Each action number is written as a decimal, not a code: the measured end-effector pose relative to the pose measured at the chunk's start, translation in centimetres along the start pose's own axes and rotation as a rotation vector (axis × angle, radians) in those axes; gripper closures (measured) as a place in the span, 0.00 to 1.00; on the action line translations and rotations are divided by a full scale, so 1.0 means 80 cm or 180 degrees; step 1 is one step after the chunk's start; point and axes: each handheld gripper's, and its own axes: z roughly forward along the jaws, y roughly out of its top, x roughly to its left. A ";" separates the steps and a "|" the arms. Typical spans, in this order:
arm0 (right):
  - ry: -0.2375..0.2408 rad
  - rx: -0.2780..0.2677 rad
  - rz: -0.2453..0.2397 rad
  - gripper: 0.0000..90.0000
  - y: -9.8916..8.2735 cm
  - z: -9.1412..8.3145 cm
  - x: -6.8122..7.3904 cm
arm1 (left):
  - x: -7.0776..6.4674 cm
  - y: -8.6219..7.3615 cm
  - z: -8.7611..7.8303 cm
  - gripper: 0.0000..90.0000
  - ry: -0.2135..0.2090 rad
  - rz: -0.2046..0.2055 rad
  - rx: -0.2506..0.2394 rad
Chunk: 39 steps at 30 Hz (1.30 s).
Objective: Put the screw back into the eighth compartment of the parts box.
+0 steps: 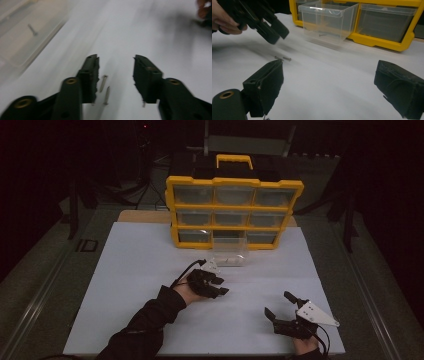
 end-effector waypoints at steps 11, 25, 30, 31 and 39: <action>-0.0009 0.0000 0.0002 0.10 0.000 0.000 0.000 | 0.011 -0.003 0.024 0.81 0.0013 -0.0011 0.0247; 0.0003 0.0017 -0.0011 0.10 0.000 0.000 0.000 | 0.014 -0.004 0.039 0.86 -0.0043 -0.0001 0.0365; 0.0004 0.0017 -0.0011 0.10 0.000 0.000 0.000 | 0.015 -0.006 0.044 0.91 -0.0038 0.0031 0.0430; 0.0004 0.0017 -0.0014 0.10 0.000 0.000 0.000 | 0.016 -0.006 0.044 0.92 -0.0022 0.0048 0.0446; 0.0008 0.0011 -0.0011 0.10 0.000 0.000 0.000 | 0.017 -0.007 0.045 0.96 -0.0016 0.0017 0.0435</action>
